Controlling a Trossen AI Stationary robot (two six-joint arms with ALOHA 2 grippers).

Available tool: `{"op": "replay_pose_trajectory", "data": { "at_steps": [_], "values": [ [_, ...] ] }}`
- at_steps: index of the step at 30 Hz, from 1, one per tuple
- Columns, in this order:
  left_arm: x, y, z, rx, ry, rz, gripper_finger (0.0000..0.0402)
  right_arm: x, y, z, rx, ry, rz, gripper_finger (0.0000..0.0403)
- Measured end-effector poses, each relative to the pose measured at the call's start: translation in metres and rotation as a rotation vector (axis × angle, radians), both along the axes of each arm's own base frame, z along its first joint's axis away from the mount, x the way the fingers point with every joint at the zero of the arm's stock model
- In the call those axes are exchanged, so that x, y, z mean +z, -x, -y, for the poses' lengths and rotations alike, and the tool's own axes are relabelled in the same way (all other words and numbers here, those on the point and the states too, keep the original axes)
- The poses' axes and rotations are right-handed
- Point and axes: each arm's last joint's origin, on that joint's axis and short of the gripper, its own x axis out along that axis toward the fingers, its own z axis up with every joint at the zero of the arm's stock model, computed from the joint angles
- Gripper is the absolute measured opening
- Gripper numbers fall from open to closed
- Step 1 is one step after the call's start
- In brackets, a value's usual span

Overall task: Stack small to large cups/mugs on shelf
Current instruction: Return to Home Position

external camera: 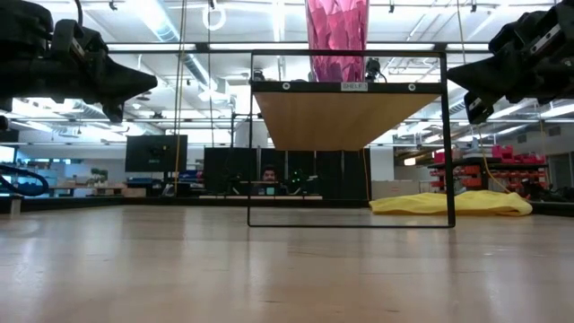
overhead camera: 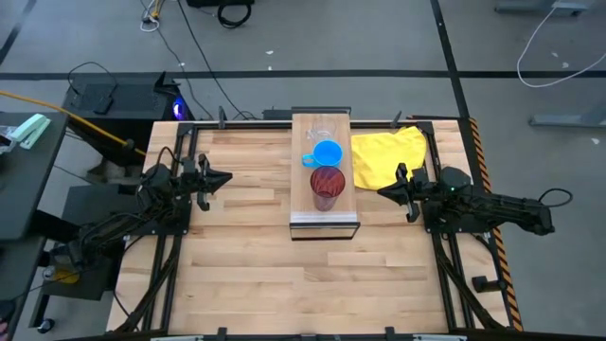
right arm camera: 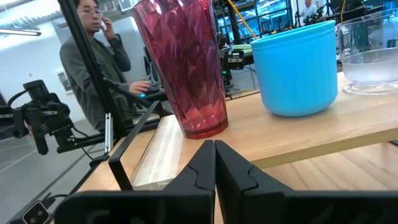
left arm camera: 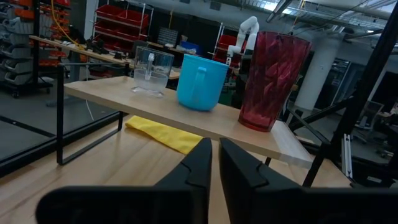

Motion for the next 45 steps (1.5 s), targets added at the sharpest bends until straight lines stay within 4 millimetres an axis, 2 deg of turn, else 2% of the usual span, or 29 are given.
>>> {"op": "replay_pose_trajectory", "data": {
  "at_steps": [14,24,33,45],
  "values": [
    [0.0000,0.0000,0.0000,0.000,0.000,0.000,0.0030,0.0000,0.0000,0.0000,0.000,0.000,0.000,0.0007],
    [0.0000,0.0000,0.0000,0.000,0.000,0.000,0.0040,0.0000,0.0000,0.0000,0.000,0.000,0.000,0.0007],
    [0.0000,0.0000,0.0000,0.000,0.000,0.000,0.0030,0.0000,0.0000,0.0000,0.001,0.000,0.000,0.0007],
    [0.0000,0.0000,0.0000,0.000,0.000,0.000,0.0039,0.0000,0.0000,0.0000,0.000,0.000,0.001,0.0007]
  ]
}}
